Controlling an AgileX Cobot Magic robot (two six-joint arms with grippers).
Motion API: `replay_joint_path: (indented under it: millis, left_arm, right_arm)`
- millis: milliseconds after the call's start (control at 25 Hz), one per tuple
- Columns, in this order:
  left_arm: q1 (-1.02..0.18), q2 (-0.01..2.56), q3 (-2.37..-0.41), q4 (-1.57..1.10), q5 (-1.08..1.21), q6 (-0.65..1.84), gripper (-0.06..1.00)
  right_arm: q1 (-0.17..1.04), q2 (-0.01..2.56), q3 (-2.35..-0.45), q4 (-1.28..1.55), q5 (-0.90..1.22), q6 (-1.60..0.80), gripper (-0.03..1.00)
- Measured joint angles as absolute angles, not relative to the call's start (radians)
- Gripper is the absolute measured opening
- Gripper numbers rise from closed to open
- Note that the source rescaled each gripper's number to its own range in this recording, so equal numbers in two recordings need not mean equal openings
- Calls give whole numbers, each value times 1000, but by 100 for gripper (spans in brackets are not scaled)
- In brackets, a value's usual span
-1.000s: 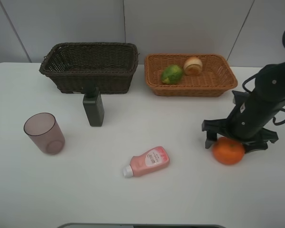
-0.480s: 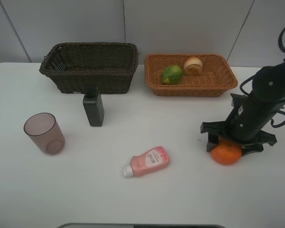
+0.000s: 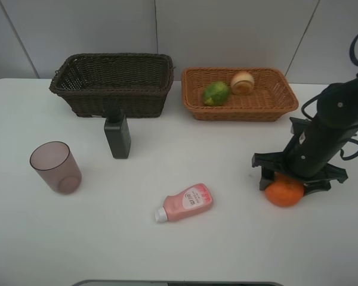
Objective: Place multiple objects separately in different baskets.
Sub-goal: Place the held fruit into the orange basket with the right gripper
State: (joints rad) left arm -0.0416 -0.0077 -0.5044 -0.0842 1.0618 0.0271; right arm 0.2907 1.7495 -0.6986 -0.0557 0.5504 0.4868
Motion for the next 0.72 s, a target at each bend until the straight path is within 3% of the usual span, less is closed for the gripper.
replay_joint_path:
  millis: [240,720]
  left_arm:
    - [-42,-8,-504,-84,1062,27,100]
    - [-42,-8,-504,-84,1062,27,100]
  right_arm:
    - [291,1744,-735,-59,611,479,50]
    - [345,1732,-1153,-88,963,359,50]
